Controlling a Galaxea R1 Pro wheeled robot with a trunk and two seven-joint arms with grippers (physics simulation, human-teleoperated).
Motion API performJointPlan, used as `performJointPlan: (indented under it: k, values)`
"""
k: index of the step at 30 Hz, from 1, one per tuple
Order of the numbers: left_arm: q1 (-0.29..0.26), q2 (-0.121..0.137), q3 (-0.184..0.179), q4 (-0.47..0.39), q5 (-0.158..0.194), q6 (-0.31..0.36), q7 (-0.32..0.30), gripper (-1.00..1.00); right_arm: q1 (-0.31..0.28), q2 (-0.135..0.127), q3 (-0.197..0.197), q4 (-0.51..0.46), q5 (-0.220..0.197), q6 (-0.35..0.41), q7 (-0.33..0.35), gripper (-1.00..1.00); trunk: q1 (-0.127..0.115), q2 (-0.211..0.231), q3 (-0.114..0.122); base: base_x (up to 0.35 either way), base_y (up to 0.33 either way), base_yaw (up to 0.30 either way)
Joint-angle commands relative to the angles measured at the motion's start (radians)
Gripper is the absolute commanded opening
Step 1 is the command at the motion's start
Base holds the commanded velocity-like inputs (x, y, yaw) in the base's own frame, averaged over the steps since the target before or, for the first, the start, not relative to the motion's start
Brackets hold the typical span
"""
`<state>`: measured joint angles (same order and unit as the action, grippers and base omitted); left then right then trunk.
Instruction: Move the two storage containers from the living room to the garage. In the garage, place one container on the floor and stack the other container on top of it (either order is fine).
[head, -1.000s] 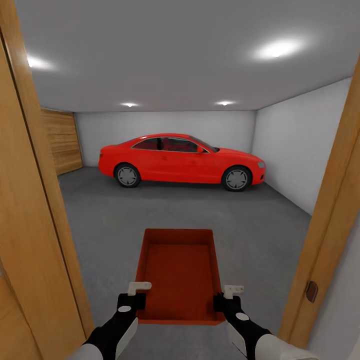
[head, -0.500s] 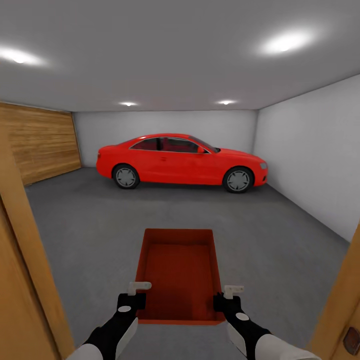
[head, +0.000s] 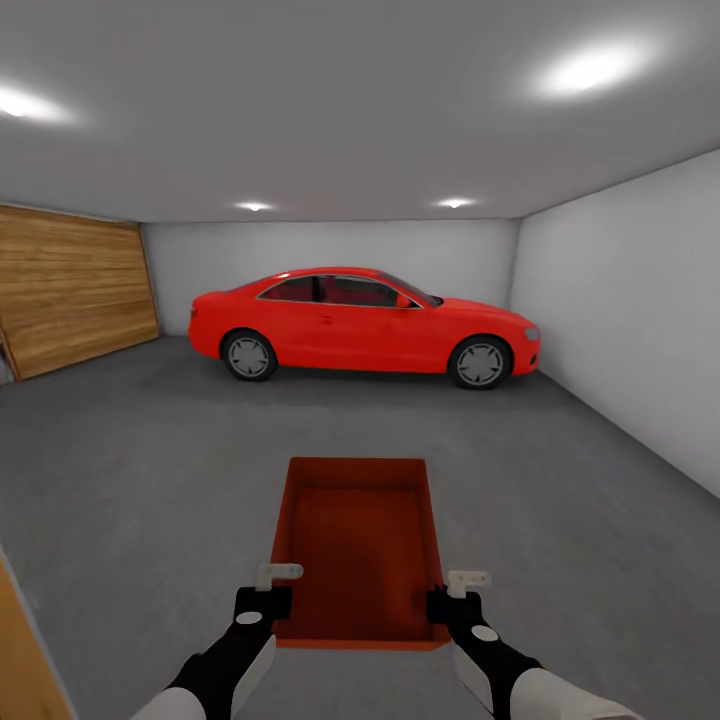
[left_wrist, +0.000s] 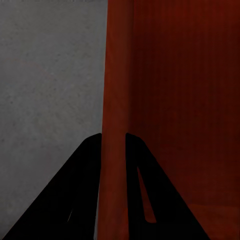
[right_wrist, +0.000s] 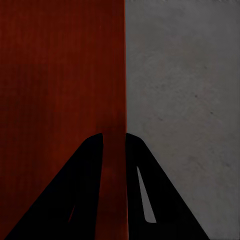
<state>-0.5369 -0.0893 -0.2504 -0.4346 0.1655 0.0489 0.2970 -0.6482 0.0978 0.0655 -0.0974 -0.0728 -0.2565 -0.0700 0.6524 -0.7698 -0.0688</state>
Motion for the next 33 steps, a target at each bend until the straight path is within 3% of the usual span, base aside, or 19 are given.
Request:
performJointPlan:
  k: [1,33]
  values:
    - [-0.002,0.002,0.046,-0.003,0.031,0.006,0.013,-1.0,-0.001,-0.007,-0.012,-0.002,-0.001,-0.003,0.003,-1.0,0.001,-0.001,-0.002,0.322,0.0,0.0]
    - [-0.002,0.002,0.046,-0.003,0.031,0.007,0.013,-1.0,-0.001,-0.007,-0.012,-0.002,-0.001,-0.003,0.004,-1.0,0.001,-0.001,-0.002,0.322,0.0,0.0]
